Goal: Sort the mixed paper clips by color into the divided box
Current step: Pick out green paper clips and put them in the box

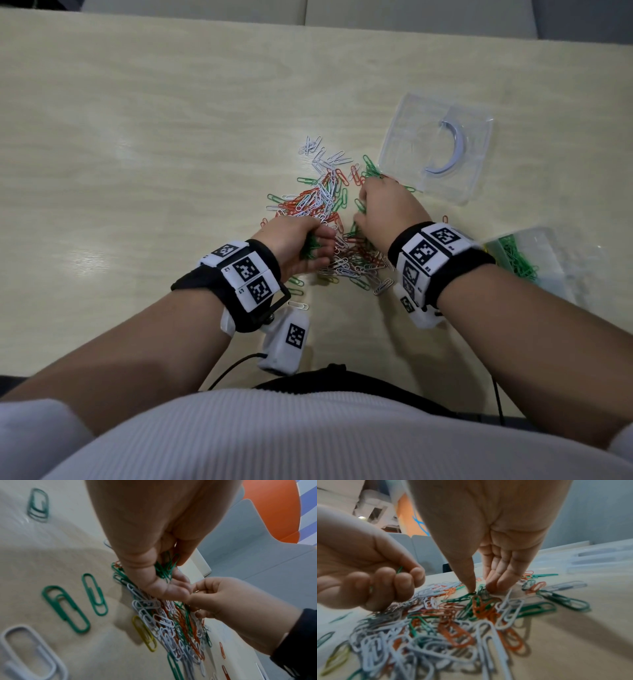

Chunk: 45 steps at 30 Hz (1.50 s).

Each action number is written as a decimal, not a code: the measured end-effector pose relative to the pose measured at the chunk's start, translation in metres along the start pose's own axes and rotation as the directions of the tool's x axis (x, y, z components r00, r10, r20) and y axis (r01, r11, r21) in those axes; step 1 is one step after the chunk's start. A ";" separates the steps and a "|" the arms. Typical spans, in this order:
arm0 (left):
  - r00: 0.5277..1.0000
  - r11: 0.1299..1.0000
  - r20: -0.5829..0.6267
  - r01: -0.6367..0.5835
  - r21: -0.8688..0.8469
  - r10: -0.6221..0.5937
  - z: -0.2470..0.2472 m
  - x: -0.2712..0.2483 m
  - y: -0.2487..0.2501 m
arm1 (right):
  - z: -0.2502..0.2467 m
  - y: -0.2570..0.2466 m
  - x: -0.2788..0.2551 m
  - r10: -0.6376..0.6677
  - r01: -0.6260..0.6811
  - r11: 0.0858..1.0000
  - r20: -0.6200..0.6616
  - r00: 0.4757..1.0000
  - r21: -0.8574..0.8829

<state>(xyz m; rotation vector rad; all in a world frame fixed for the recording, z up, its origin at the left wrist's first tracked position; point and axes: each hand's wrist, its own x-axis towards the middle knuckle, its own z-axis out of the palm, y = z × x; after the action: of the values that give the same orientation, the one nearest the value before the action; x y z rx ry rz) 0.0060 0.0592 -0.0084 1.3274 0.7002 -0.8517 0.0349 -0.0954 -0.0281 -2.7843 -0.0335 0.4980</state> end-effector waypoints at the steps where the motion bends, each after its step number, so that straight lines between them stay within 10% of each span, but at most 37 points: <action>1: 1.000 1.000 0.001 0.002 -0.002 -0.002 0.001 0.000 0.000 | 0.000 -0.001 0.001 0.004 -0.004 1.000 0.010 1.000 -0.004; 11: 1.000 0.999 0.008 -0.015 -0.043 0.015 0.004 0.001 0.004 | -0.003 -0.010 -0.002 0.010 0.010 0.994 0.188 0.982 -0.106; 20: 0.999 0.992 -0.009 -0.044 -0.116 0.043 0.006 0.005 0.004 | -0.020 -0.031 -0.023 -0.271 0.249 0.916 0.026 0.962 0.315; 28: 1.000 0.995 -0.007 0.026 -0.097 -0.027 -0.002 0.004 0.000 | 0.000 -0.001 -0.005 -0.297 0.298 0.949 0.026 0.955 -0.104; 45: 1.000 0.999 -0.011 -0.006 -0.045 0.005 0.002 0.001 0.001 | 0.000 0.010 -0.009 -0.025 0.031 0.997 -0.078 0.997 0.075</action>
<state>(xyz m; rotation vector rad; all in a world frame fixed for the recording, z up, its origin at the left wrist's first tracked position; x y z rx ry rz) 0.0072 0.0574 -0.0085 1.2942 0.7203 -0.8204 0.0264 -0.1055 -0.0286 -2.7215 -0.0356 0.3770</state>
